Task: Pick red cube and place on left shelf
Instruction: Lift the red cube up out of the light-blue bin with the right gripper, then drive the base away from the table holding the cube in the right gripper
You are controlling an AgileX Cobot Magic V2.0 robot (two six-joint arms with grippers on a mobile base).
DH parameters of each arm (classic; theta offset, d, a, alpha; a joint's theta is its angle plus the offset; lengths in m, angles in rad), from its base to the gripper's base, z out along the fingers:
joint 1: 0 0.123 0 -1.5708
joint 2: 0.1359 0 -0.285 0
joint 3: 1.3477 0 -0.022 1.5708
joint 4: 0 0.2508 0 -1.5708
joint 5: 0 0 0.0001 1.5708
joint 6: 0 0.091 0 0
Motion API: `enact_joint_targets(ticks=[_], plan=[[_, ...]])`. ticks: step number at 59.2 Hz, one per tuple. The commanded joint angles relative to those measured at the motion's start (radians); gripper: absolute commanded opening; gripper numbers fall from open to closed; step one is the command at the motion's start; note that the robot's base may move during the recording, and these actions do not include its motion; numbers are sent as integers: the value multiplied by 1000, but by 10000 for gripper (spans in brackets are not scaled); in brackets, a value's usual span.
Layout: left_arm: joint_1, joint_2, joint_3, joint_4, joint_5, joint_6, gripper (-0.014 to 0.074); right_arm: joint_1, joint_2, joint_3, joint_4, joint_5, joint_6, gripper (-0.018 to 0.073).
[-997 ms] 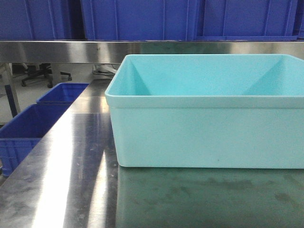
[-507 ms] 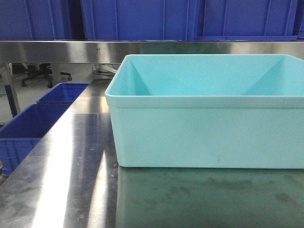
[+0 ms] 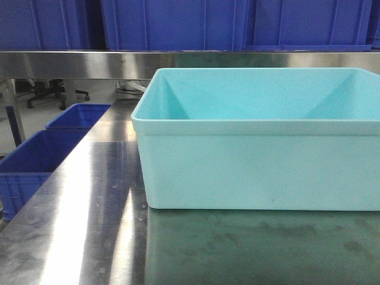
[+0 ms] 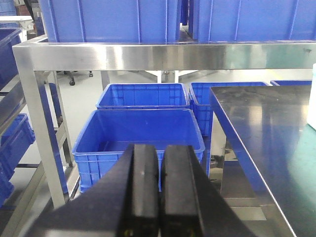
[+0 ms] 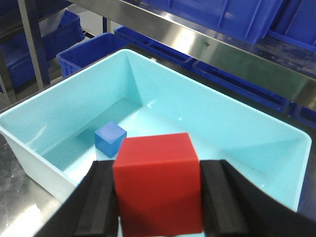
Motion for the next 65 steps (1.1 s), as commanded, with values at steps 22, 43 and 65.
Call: enact_joint_targets(ticks=[22,43,65], plan=[[-6,-16,23,-3,-88,-1,102,-4,-7,-29,16,-75,-9,55],[-6,-16,23,-3,-88,-1,102,-4,-7,-29,16,-75,-9,55],[-6,-16,23,-3,-88,-1,102,-4,-7,-29,16,-75,-9,55]])
